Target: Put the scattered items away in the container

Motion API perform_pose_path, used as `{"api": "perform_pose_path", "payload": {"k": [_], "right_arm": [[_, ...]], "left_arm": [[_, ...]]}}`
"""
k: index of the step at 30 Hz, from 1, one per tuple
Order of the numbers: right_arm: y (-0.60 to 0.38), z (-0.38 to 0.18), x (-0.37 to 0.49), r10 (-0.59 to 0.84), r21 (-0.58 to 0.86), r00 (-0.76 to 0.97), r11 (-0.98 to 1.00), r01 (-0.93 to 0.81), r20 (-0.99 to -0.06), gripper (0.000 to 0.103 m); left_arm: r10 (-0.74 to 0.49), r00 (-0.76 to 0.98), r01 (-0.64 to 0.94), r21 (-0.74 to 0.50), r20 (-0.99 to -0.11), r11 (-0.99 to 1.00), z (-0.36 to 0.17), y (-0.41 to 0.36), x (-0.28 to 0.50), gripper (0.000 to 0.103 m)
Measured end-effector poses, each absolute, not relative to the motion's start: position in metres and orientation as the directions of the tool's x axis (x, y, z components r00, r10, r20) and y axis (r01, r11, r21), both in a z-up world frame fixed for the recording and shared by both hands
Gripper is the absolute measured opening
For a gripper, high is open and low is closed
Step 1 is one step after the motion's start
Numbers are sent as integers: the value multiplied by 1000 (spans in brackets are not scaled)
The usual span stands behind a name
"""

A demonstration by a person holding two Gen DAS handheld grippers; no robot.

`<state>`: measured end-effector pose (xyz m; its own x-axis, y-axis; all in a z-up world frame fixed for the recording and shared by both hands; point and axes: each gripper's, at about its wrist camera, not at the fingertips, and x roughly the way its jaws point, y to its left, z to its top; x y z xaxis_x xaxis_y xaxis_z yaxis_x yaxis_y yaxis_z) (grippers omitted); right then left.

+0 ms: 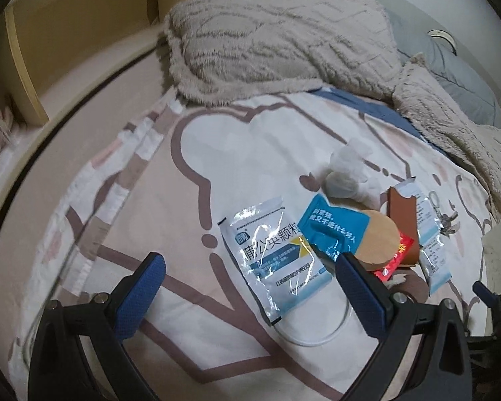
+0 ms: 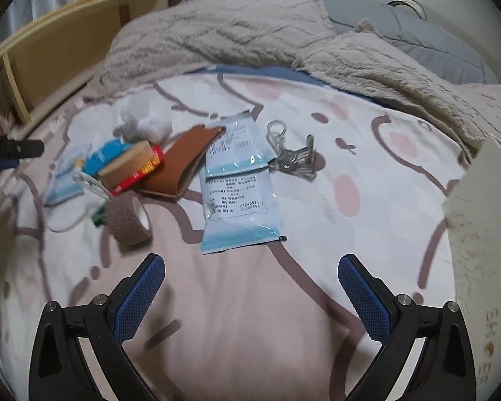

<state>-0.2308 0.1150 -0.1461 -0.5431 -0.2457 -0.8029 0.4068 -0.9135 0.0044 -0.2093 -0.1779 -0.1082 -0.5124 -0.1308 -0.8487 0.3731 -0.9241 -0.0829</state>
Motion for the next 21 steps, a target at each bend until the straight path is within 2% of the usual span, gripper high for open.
{"api": "perform_pose_path", "payload": {"k": [8, 21], "right_arm": [[108, -164, -259, -247, -4, -523, -902, 432, -816, 103], [87, -182, -296, -202, -76, -514, -880, 469, -834, 103]], "left_arm": [[-104, -443, 405, -95, -890, -909, -134, -178, -226, 102], [-149, -393, 507, -79, -908, -858, -148, -186, -243, 102]]}}
